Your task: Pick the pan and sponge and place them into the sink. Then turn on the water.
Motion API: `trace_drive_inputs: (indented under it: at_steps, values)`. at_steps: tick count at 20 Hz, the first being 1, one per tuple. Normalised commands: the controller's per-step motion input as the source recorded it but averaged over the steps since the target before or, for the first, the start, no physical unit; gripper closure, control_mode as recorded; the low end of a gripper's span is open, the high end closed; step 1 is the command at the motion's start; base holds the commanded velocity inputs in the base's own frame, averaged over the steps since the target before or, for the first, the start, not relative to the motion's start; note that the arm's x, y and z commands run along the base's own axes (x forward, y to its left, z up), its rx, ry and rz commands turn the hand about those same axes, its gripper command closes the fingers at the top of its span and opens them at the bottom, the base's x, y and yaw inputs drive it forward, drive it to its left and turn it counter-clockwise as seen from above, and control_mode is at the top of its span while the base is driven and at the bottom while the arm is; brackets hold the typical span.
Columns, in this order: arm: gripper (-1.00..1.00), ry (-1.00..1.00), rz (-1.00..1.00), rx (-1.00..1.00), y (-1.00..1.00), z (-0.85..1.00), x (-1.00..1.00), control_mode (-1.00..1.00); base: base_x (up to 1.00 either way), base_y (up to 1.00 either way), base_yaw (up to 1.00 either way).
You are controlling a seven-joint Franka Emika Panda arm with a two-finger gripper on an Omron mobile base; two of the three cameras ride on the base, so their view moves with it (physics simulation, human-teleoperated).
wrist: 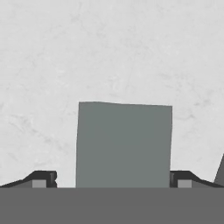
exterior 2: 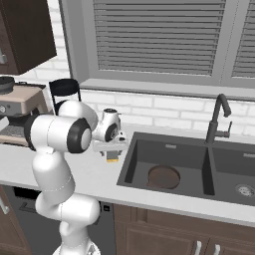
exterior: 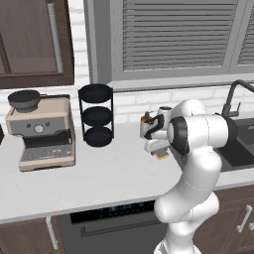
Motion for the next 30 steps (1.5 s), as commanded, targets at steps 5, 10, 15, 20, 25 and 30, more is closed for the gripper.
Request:
trace_drive_inputs:
  at_steps: [5, 10, 15, 20, 25, 30]
  values:
    - [-1.0, 0.0, 0.0, 0.0, 0.0, -0.02, 0.04, -1.0, 0.0, 0.0, 0.0]
    - [-1.0, 0.0, 0.0, 0.0, -0.02, 0.0, 0.01, -1.0, 0.0, 0.0, 0.0]
    - [-1.0, 0.0, 0.0, 0.0, 0.0, 0.0, 0.01, -1.0, 0.0, 0.0, 0.0]
    - [-1.0, 0.0, 0.0, 0.0, 0.0, 0.0, 0.07, -1.0, 0.0, 0.0, 0.0]
    - [-1.0, 0.0, 0.01, 0.0, -0.01, -0.02, 0.04, -1.0, 0.0, 0.0, 0.0]
    - [-1.0, 0.0, 0.01, 0.0, 0.0, -0.04, 0.04, -1.0, 0.0, 0.0, 0.0]
